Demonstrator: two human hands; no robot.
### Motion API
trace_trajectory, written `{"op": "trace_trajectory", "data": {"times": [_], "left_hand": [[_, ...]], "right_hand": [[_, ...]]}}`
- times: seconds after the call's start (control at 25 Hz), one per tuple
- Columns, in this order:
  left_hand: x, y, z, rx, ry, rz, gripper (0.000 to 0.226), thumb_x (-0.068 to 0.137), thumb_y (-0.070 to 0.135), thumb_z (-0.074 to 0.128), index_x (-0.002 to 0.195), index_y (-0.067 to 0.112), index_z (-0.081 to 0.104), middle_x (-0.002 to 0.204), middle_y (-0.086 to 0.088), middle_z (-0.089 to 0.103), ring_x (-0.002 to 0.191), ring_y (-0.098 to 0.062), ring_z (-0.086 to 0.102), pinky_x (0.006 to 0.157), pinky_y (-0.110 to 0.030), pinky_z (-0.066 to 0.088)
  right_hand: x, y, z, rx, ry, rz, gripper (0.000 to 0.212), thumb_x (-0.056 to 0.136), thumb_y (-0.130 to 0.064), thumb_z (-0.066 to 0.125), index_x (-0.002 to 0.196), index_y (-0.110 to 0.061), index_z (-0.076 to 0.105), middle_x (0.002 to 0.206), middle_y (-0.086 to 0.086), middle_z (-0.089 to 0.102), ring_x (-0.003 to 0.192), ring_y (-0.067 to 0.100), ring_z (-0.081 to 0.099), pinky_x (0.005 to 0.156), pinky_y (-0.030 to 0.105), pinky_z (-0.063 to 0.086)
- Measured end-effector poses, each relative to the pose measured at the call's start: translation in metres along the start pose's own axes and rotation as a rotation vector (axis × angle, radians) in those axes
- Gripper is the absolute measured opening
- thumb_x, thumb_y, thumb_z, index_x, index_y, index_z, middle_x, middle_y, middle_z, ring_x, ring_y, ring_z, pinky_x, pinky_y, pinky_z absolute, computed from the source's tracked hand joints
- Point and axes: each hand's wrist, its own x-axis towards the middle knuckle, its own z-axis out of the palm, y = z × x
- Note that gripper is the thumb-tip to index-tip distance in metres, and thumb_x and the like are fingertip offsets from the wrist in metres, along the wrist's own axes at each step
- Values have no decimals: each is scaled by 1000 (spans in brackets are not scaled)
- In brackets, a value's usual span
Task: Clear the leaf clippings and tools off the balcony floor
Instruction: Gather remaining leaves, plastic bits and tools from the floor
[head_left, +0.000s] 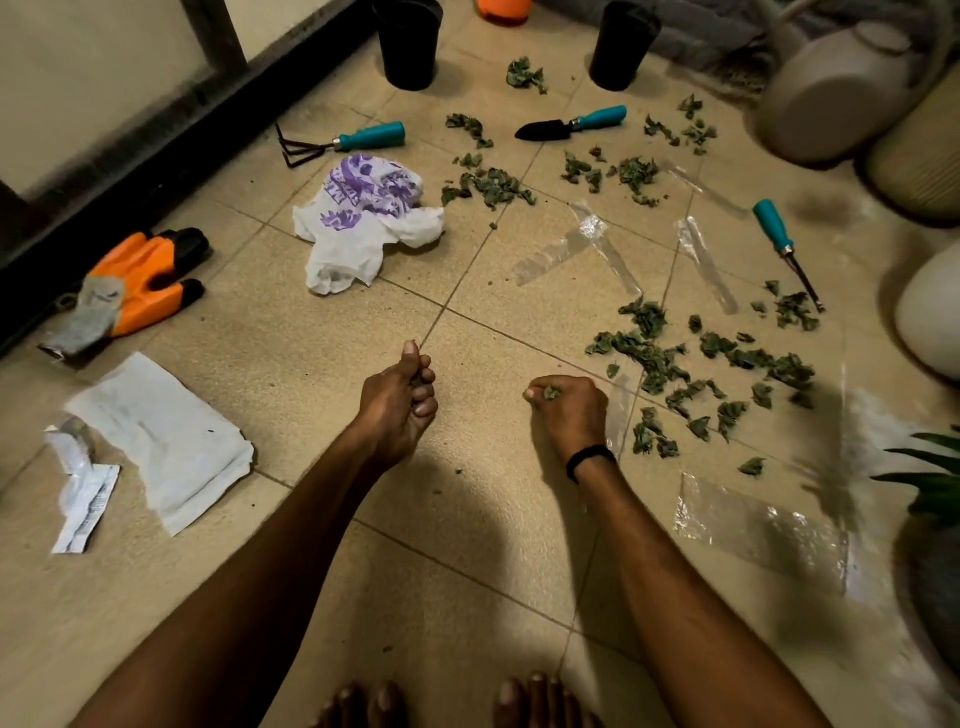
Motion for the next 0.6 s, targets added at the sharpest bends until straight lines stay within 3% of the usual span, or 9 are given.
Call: {"op": "trace_trajectory", "data": {"times": [0.08,0.2,0.32,0.4,0.48,0.6], "left_hand": [[-2,-1,2,16,-4,13,33,95,46,59,83,16,52,67,4,47,50,-5,31,43,-18,27],[-8,3,4,51,27,30,37,92,51,60,80,17,48,63,6,42,49,-6,30,44,-18,25],[-12,7,0,45,46,41,39,91,52,60,79,18,47,61,6,39,49,-5,29,43,-18,24],[-14,11,-3,29,59,46,39,91,52,60,79,18,47,60,7,39,49,-5,28,42,-18,25],[-15,16,-5,12,65,49,38,92,51,59,78,18,47,60,7,39,49,-5,28,41,-17,25],[-12,23,-6,-16,64,58,39,93,51,59,75,19,45,59,7,36,47,-4,28,39,-17,25]], "right_hand": [[-2,4,10,-141,18,-115,12,88,-8,67,92,-14,77,90,1,70,88,13,63,63,0,37],[5,5,20,-380,3,-254,25,87,3,53,97,-13,69,97,7,59,93,23,56,74,24,43],[17,-7,17,-374,62,-169,30,83,10,49,93,-11,68,96,7,59,89,20,55,70,20,38],[28,-18,10,-106,92,47,21,86,3,57,87,-12,72,90,4,68,83,17,62,68,19,45],[30,-30,1,340,54,310,9,89,-7,66,84,-14,70,83,3,70,73,15,64,61,21,50],[20,-54,-4,723,-130,446,9,92,-5,64,86,-12,62,72,3,60,58,10,52,49,20,44]]}}
